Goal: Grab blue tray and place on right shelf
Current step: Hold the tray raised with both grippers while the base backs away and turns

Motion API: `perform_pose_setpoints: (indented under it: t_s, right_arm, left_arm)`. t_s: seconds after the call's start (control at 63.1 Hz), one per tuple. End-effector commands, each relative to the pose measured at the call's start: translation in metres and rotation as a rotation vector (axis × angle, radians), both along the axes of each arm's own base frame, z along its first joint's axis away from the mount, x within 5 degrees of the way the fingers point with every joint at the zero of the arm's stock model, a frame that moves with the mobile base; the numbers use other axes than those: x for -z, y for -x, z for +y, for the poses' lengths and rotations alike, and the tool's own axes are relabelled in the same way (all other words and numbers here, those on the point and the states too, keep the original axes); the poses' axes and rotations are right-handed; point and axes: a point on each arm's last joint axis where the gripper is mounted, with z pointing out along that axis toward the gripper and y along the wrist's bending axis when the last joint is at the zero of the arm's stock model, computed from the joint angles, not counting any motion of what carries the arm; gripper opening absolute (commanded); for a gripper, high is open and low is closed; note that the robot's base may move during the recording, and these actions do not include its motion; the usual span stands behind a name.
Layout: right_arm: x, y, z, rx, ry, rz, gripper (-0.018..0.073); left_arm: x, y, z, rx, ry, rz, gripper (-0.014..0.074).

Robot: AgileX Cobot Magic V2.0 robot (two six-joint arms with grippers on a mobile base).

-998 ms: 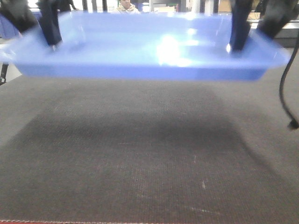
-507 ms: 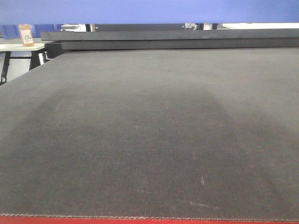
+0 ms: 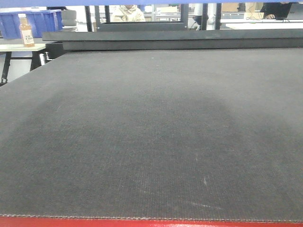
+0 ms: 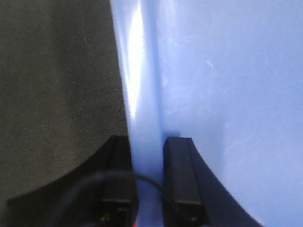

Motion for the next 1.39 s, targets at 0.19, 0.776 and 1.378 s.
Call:
perform_pose_setpoints:
  t_s: [0.19, 0.776, 1.378]
  right_arm:
    - [-0.0193, 0.0049, -0.0009, -0.037, -0.04, -0.116, 0.0056]
    - [-0.0193, 0.0049, -0.0009, -0.037, -0.04, -0.116, 0.0056]
    - [-0.0193, 0.0049, -0.0009, -0.037, -0.04, -0.116, 0.0056]
  left_arm:
    - [-0.0102, 0.0161, 0.004, 0.045, -0.016, 0.024, -0.0048]
    - [-0.0102, 0.0161, 0.004, 0.045, -0.016, 0.024, -0.0048]
    - [-0.0098, 0.0159, 0.0033, 0.047, -0.013, 0.029, -0.0048]
